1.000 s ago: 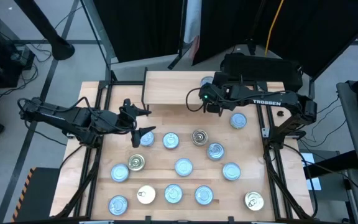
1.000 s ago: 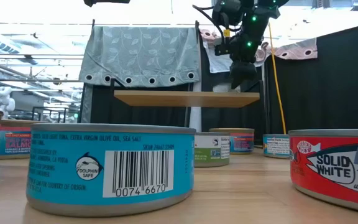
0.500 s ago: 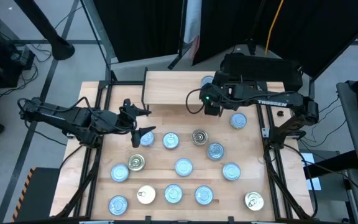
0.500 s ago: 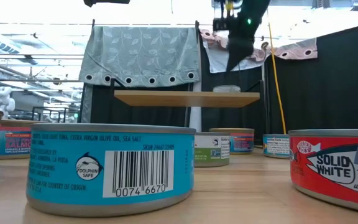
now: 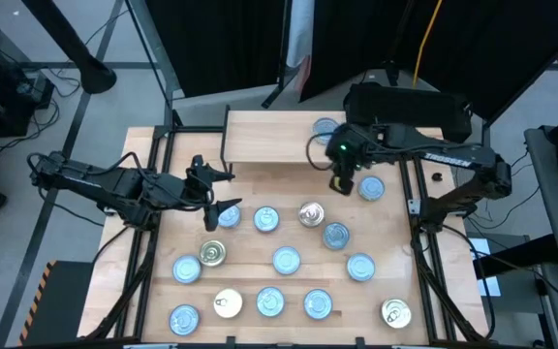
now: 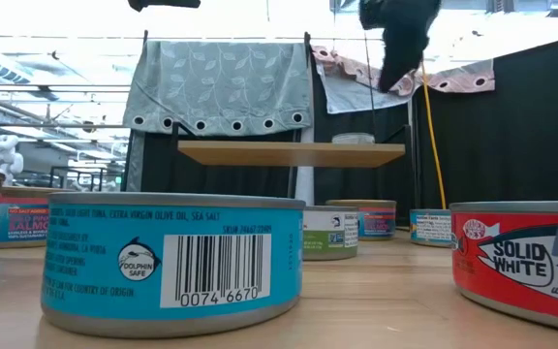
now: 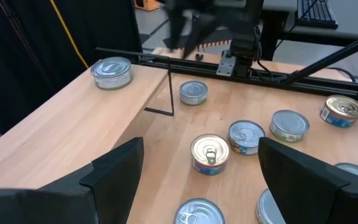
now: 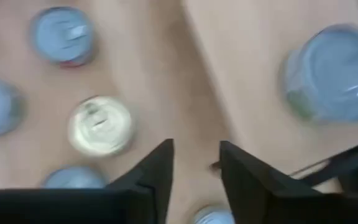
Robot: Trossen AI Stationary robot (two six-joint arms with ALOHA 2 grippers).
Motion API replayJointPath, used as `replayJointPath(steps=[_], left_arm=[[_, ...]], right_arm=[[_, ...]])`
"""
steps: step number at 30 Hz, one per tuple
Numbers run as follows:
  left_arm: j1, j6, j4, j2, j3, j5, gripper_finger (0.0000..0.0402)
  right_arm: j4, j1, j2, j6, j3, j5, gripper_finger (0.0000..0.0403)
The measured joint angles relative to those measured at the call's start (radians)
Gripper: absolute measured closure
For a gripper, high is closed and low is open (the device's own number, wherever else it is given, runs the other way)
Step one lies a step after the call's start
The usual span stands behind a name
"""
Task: Stack canned seafood by type on shelf
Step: Stack the green tuna can on top of the other green tuna can on the shelf
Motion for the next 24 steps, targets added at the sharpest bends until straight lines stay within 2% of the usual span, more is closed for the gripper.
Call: replayJointPath(steps=[3,6,11,14,18,24], left_arm=[[-0.005,0.000,-0.003,0.000,0.000,0.000,0.0088],[-0.017,0.001,-0.009,0.000,0.000,0.001,0.0088],[-0.027,0.001,-0.002,0.000,0.000,0.002,0.0088],[-0.027,0.000,0.016,0.000,0.000,0.002,0.0088],[-0.027,0.000,0.032,0.000,0.000,0.002,0.0088],[-0.027,0.001,0.055,0.000,0.000,0.003,0.0088]], right_arm=[[-0.055,0.100,-0.074,0.110,-0.047,0.022,0.0329],[-0.107,0.200,-0.148,0.274,-0.135,0.123,0.0359],[-0.101,0.320,-0.247,0.548,-0.369,0.203,0.0398],[-0.054,0.327,-0.274,0.691,-0.531,0.199,0.0399],[0.049,0.318,-0.275,0.799,-0.706,0.198,0.0402],[0.149,0.274,-0.275,0.867,-0.809,0.216,0.0402]])
